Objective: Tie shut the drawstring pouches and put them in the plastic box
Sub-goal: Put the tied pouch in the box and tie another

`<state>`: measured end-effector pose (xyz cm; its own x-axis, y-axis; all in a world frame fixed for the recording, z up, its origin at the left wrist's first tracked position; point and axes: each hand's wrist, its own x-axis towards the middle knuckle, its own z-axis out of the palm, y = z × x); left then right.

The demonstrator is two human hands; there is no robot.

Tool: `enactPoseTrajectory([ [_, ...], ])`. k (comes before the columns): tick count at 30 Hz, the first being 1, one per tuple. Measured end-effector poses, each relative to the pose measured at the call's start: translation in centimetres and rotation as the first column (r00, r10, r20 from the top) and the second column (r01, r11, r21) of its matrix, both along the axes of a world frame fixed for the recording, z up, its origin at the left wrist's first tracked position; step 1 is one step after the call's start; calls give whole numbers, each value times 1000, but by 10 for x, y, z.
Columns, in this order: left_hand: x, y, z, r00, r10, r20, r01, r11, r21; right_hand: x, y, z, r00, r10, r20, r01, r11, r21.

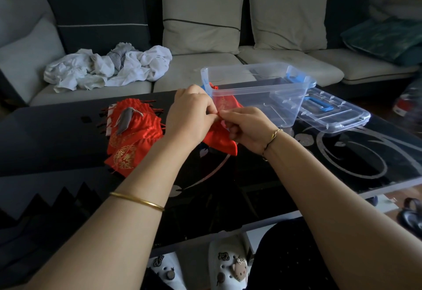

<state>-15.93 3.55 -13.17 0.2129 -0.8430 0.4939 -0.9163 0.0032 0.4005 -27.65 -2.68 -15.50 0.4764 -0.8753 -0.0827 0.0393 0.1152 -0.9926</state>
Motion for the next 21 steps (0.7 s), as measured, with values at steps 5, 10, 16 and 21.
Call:
enactPoseTrajectory([
  [5, 11, -5, -3, 998, 49, -43, -50, 999, -17, -8, -1, 3, 1000, -18, -18, 17, 998, -63],
  [10, 15, -7, -2, 996, 42, -82, -41, 999, 12, -13, -6, 2, 985, -161, -66, 152, 980, -132],
  [16, 9, -12, -8, 967, 44, -252, -24, 996, 83, -14, 2, -7, 993, -26, -115, 20, 998, -54],
  [21, 15, -17, -10, 941, 118, -318, -117, 993, 22, -17, 9, -11, 945, 121, -305, -177, 971, -163],
])
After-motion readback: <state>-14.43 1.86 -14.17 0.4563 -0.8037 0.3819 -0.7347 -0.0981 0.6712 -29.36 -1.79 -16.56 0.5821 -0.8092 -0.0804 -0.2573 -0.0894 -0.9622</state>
